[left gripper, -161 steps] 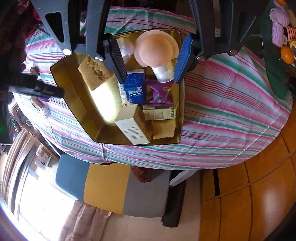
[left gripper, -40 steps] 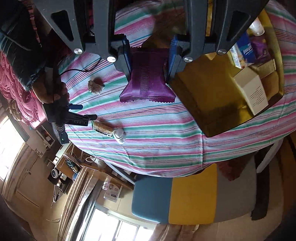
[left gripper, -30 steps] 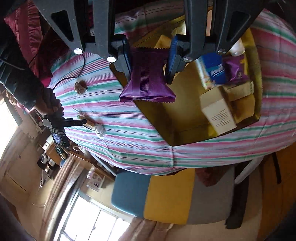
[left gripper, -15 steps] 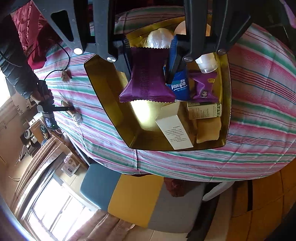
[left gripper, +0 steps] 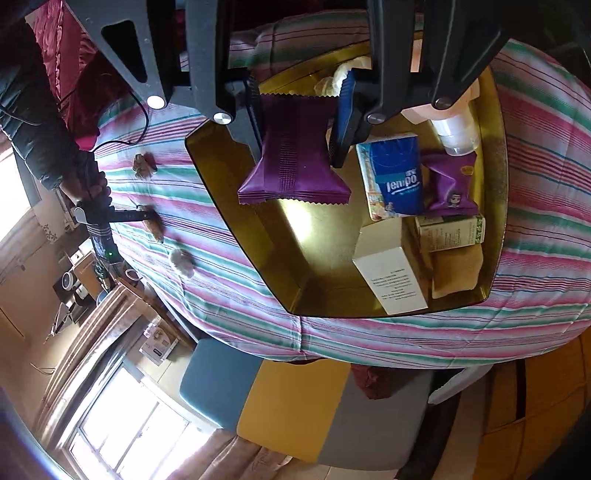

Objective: Organize objects
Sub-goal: 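Grasp the cracker packet with the right gripper while the left carries the purple packet to the tray, then lower the purple packet into the tray and open the left gripper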

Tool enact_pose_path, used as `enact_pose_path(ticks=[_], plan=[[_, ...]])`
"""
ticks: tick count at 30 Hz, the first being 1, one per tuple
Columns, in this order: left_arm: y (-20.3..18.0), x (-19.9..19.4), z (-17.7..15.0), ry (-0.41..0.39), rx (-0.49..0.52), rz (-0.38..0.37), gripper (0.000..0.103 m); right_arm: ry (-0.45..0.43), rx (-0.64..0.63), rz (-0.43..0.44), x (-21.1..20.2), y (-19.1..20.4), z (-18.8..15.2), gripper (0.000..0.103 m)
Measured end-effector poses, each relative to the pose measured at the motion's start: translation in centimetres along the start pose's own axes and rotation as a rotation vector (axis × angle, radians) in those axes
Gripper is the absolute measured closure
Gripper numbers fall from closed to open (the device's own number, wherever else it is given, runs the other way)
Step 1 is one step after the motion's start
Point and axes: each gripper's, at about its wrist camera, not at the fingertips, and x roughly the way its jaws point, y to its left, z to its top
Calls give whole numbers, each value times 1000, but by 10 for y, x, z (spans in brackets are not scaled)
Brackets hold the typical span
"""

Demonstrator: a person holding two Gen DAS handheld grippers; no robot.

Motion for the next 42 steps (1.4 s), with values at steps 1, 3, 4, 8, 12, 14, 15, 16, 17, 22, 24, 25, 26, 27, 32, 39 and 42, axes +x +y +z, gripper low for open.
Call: enact_pose_path(ticks=[1, 3, 4, 8, 12, 14, 15, 16, 17, 22, 24, 25, 26, 27, 32, 39, 42], plan=[[-2, 1, -1, 3, 2, -3, 70, 0, 12, 0, -1, 0, -3, 53], [-5, 3, -4, 7, 9, 4, 70, -3, 32, -2, -2, 1, -7, 53], [-6, 3, -4, 9, 12, 10, 70, -6, 39, -4, -3, 3, -10, 53], [-12, 4, 8, -2, 14, 10, 70, -32, 60, -15, -7, 5, -19, 53], [-14, 10, 37, 1, -36, -36, 70, -56, 75, -16, -11, -1, -33, 53], [-14, 20, 55, 14, -72, -45, 70, -61, 75, -17, -12, -5, -35, 53], [-14, 25, 62, 16, -84, -44, 70, -64, 75, -17, -13, -4, -37, 53], [-14, 31, 70, 23, -100, -33, 70, -67, 75, -16, -13, -4, -37, 53], [-16, 38, 77, 32, -110, -25, 70, -69, 75, -16, -13, -4, -37, 53], [-20, 87, 105, 78, -136, 29, 70, -74, 66, -20, -11, -2, -40, 53], [-19, 107, 114, 93, -151, 70, 70, -75, 61, -22, -8, -5, -41, 53], [-19, 115, 118, 96, -147, 94, 70, -75, 60, -23, -8, -6, -41, 53], [-18, 123, 122, 99, -143, 119, 70, -75, 59, -24, -8, -6, -41, 53], [-18, 131, 125, 106, -144, 140, 70, -75, 57, -25, -18, 4, -46, 53], [-9, 161, 134, 148, -151, 202, 70, -75, 49, -31, -26, 17, -48, 53], [7, 186, 138, 182, -170, 252, 70, -74, 45, -31, -21, 17, -45, 53], [8, 190, 138, 185, -164, 252, 70, -74, 42, -31, -17, 15, -42, 53]])
